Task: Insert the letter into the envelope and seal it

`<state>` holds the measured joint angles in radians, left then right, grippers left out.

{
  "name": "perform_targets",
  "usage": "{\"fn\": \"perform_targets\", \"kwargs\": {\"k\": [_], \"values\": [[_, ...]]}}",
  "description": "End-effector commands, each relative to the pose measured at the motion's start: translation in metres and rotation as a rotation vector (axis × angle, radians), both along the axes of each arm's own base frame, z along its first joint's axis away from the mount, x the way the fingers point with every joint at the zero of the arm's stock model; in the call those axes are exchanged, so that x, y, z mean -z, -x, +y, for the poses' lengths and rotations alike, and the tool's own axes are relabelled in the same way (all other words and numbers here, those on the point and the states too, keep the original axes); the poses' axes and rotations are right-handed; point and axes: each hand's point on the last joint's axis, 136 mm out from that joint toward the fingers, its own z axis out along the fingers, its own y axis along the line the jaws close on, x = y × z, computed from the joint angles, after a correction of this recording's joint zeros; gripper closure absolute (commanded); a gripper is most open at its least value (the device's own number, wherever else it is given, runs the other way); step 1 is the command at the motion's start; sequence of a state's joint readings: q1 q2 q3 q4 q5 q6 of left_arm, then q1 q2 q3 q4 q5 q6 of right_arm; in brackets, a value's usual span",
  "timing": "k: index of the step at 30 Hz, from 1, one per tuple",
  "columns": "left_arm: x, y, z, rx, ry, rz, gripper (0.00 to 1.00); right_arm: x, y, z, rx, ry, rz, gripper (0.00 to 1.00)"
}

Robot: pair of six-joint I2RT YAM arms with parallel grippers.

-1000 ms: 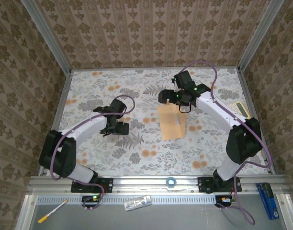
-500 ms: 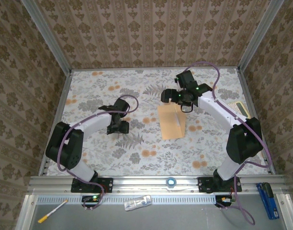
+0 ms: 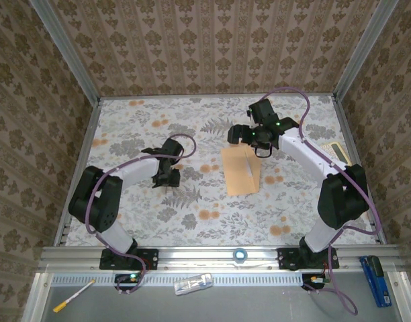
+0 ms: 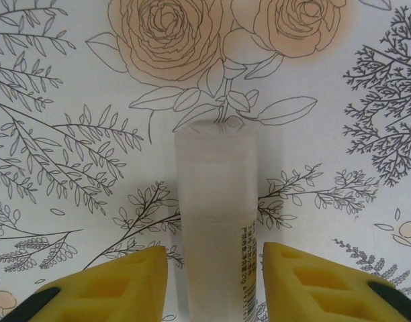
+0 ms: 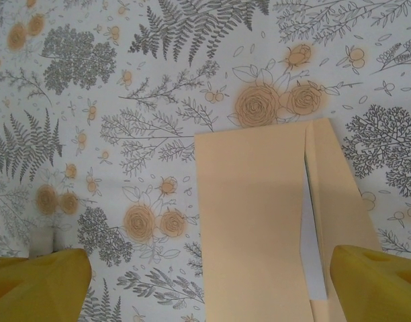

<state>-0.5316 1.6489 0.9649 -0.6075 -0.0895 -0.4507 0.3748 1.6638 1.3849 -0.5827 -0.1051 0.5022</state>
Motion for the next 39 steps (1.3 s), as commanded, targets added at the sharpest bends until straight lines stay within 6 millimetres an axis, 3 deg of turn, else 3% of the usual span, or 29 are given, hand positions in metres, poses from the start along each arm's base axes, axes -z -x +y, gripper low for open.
{"fn": "perform_targets", "kwargs": {"k": [1, 21, 31, 39], "values": [[-0.002, -0.007, -0.006, 0.011, 0.009, -0.011, 0.61, 0.003, 0.007, -0.007, 0.022, -0.002, 0.023, 0.07], [0.011, -0.010, -0.008, 0.013, 0.005, 0.006, 0.66, 0.007, 0.012, -0.017, 0.049, -0.001, 0.030, 0.07], [0.014, -0.007, -0.009, 0.018, 0.007, 0.019, 0.83, 0.008, 0.013, -0.019, 0.054, -0.001, 0.034, 0.07], [0.000, -0.013, -0.020, 0.052, 0.052, 0.000, 0.87, 0.007, 0.012, -0.021, 0.061, -0.004, 0.032, 0.07]]}}
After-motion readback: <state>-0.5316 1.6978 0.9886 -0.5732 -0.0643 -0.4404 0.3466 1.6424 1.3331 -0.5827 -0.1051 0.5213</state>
